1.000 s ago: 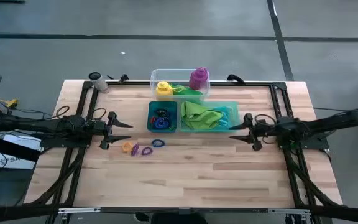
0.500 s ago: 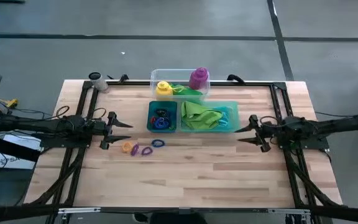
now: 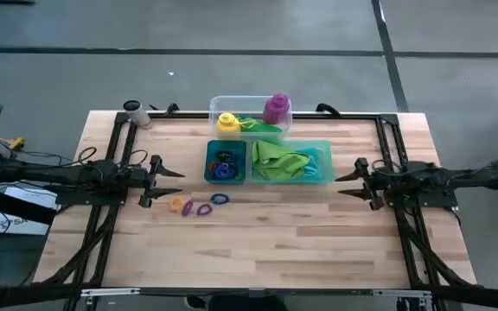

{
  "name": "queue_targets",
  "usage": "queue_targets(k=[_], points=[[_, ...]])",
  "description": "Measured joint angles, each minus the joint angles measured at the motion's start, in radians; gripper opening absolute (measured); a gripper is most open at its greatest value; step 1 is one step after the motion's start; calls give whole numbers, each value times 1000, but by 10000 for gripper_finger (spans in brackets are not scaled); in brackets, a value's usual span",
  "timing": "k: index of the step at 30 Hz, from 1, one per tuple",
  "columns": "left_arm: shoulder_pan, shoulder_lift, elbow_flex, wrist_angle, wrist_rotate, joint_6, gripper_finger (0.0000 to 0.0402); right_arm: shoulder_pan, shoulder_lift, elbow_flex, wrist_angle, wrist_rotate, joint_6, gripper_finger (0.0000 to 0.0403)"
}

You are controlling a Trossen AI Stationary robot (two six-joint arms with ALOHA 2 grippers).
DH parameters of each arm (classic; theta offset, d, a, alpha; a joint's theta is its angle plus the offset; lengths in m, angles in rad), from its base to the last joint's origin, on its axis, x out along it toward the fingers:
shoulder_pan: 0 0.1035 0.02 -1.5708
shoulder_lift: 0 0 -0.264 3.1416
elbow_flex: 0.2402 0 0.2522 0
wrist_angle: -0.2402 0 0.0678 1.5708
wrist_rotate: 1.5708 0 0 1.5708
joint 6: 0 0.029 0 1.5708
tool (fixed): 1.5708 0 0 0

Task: Pick & Place Sports Items
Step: Put the yellow spring keychain into the blue bin

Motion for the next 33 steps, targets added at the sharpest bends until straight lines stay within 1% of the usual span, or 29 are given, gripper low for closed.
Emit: queue_targets(k=[8, 11, 17, 23, 33], points=[[0, 0, 0, 0, 0, 0, 236, 48, -13, 0, -6, 3, -4, 189], [0, 0, 0, 0, 0, 0, 236, 54, -13, -1, -10, 27, -11, 189], [0, 0, 0, 0, 0, 0, 236, 55, -5, -2, -19, 90, -103, 189], [0, 0, 0, 0, 0, 0, 236, 55, 20, -1, -19, 90, -103, 189], [0, 0, 0, 0, 0, 0, 236, 55, 22, -1, -19, 93, -103, 189]])
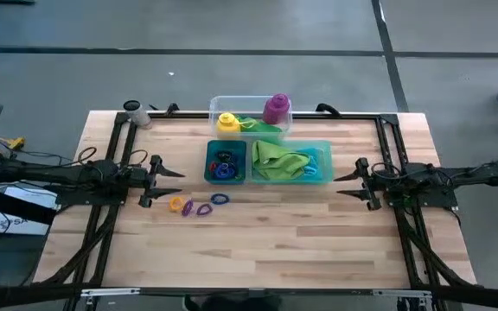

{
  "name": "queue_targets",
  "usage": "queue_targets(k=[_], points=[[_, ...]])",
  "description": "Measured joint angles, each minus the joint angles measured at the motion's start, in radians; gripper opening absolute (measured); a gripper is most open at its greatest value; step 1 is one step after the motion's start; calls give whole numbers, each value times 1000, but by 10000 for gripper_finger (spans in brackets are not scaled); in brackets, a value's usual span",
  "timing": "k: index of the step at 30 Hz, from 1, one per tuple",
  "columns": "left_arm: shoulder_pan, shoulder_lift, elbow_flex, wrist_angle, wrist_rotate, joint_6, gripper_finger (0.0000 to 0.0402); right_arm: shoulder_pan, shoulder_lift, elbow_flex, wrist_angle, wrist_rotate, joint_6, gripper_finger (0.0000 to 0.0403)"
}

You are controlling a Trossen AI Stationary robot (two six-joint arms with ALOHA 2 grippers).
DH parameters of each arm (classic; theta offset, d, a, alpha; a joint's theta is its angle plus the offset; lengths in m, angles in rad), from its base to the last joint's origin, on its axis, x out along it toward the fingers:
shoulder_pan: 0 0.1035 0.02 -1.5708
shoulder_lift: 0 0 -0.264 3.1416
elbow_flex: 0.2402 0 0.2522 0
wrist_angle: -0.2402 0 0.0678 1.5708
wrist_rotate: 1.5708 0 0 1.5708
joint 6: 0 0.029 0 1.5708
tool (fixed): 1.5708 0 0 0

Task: Pick & Place Sports Items
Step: Put the yellow spring keychain into the blue bin

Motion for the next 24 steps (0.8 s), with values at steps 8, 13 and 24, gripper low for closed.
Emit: queue_targets(k=[8, 13, 24], points=[[0, 0, 0, 0, 0, 0, 236, 0, 0, 0, 0, 1, 0, 189], [0, 0, 0, 0, 0, 0, 236, 0, 0, 0, 0, 1, 0, 189], [0, 0, 0, 72, 0, -111, 236, 0, 0, 0, 0, 2, 1, 189]])
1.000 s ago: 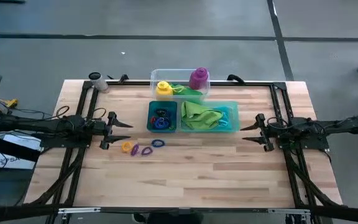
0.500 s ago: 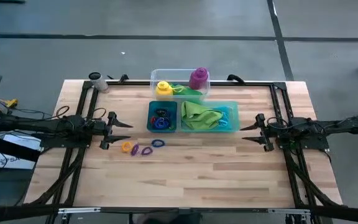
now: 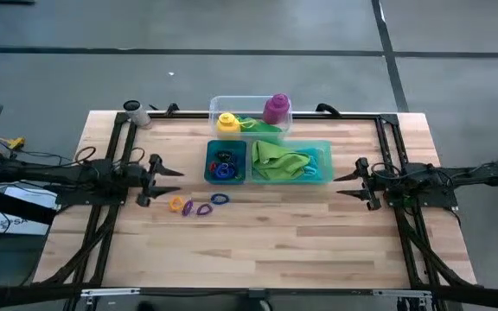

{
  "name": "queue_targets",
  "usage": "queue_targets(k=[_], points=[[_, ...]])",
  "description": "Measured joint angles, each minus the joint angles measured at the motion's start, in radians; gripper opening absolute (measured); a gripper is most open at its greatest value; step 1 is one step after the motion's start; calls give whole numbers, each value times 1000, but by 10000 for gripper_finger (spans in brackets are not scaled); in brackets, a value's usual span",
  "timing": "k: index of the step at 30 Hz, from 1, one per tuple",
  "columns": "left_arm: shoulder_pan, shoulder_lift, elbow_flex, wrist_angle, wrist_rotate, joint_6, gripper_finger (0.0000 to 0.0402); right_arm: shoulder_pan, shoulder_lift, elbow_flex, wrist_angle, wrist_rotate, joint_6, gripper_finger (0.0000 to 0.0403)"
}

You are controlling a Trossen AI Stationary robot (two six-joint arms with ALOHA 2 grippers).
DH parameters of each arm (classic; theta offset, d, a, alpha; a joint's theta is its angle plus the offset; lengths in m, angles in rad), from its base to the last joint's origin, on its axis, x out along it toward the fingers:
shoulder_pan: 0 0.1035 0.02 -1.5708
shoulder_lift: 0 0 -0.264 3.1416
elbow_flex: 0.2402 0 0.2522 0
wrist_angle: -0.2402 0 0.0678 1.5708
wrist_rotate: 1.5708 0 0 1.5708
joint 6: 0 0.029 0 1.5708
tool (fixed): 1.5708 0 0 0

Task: Pick & Place Sports Items
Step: Put the yellow spring keychain into the blue bin

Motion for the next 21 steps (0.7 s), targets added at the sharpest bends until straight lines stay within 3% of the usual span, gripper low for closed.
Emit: queue_targets(k=[8, 21], points=[[0, 0, 0, 6, -26, -79, 236, 0, 0, 0, 0, 0, 0, 189], [0, 0, 4, -8, -70, -28, 236, 0, 0, 0, 0, 0, 0, 189]])
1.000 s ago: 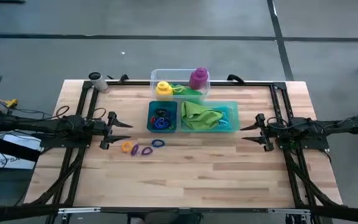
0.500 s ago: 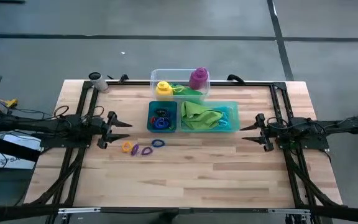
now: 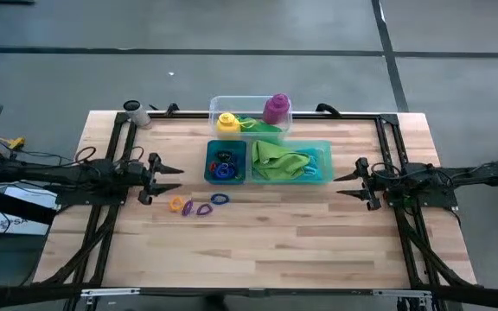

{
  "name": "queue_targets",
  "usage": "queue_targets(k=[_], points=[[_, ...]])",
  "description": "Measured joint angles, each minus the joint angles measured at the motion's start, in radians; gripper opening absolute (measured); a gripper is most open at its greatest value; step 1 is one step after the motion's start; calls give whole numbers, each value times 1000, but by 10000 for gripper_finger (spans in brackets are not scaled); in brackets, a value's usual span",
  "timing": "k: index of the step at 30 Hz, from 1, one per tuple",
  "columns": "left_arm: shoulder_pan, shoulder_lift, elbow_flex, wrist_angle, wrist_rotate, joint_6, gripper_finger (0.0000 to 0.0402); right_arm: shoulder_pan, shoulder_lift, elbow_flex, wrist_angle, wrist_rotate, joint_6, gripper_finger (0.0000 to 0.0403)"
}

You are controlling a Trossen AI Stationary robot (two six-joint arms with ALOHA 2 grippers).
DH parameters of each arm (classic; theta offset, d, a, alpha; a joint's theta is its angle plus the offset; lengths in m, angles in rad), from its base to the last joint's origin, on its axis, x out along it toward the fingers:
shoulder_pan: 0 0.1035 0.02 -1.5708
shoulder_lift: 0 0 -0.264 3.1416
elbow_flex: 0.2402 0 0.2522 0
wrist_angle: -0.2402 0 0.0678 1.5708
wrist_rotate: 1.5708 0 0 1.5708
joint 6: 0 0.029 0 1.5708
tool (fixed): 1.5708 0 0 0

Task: Pick & Place Sports Items
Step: Put the yellow spring keychain into the blue bin

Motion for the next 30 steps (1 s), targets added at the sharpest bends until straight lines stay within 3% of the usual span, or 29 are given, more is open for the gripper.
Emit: queue_targets(k=[6, 10, 16, 22, 30], points=[[0, 0, 46, -164, -55, -57, 236, 0, 0, 0, 0, 0, 0, 189], [0, 33, 146, -403, -70, -129, 236, 0, 0, 0, 0, 0, 0, 189], [0, 207, 334, -656, -62, -259, 236, 0, 0, 0, 0, 0, 0, 189], [0, 408, 473, -798, 31, -314, 236, 0, 0, 0, 0, 0, 0, 189], [0, 612, 558, -923, 76, -485, 236, 0, 0, 0, 0, 0, 0, 189]])
